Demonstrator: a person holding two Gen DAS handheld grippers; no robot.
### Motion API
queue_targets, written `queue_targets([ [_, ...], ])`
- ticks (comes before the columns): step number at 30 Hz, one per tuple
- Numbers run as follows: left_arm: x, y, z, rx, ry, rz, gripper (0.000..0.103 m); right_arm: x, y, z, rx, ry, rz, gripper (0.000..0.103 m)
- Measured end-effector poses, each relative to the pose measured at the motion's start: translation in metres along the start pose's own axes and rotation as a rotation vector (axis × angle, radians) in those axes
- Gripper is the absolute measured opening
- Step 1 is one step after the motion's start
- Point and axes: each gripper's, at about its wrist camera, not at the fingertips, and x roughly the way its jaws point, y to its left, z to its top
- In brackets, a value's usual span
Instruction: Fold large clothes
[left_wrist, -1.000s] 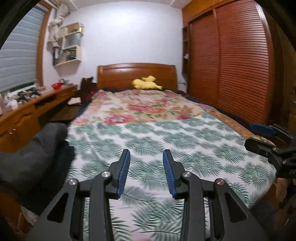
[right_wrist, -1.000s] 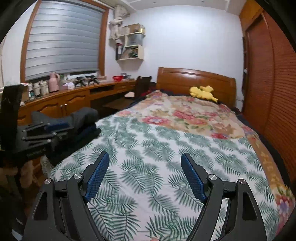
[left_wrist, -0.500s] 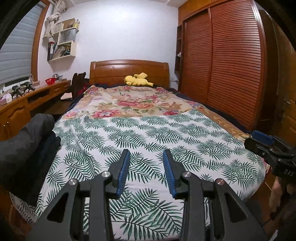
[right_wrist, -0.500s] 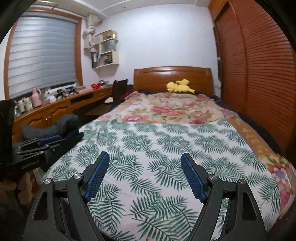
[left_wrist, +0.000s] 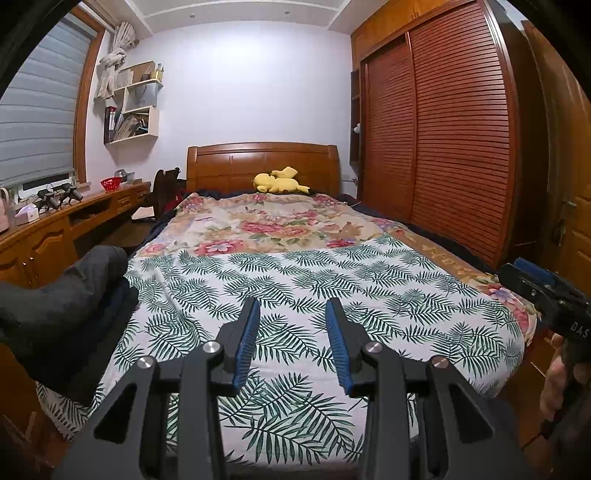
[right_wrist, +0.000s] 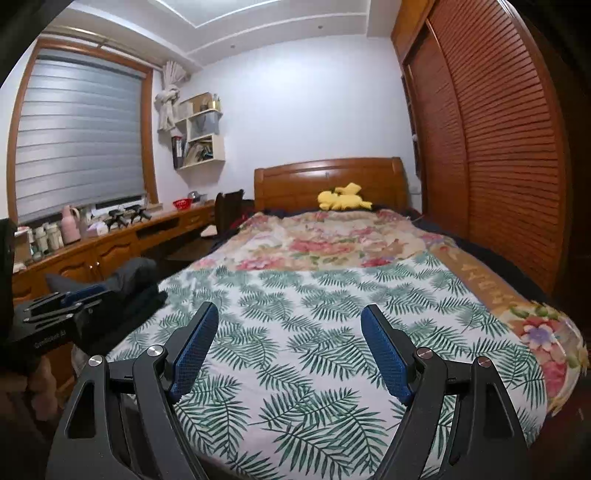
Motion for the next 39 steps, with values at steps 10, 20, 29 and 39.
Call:
queue_targets([
  [10, -0.0017, 0.0013, -0.0026, -0.006, 0.005, 0.0, 0.036, -0.0012, 0.0018, -0.0004, -0.003, 0.003, -0.004, 0.081],
  [20, -0.0013, 0.0028, -0.0018, -0.014, -0.001, 0.001, 0.036, 0.0034, 0.0059, -0.0063, -0.005, 0.017, -0.007, 0.081],
  [29, -0.0023, 0.0024, -0.0021, -0.017, 0.001, 0.0, 0.036, 0.0031, 0.0066, -0.0066, -0.006, 0.017, -0.008, 0.081],
  [39, -0.0026, 0.0034, -0.0026, -0.016, 0.005, 0.003, 0.036, 0.0029, 0.0068, -0.0064, -0.006, 0.018, -0.009, 0.081],
])
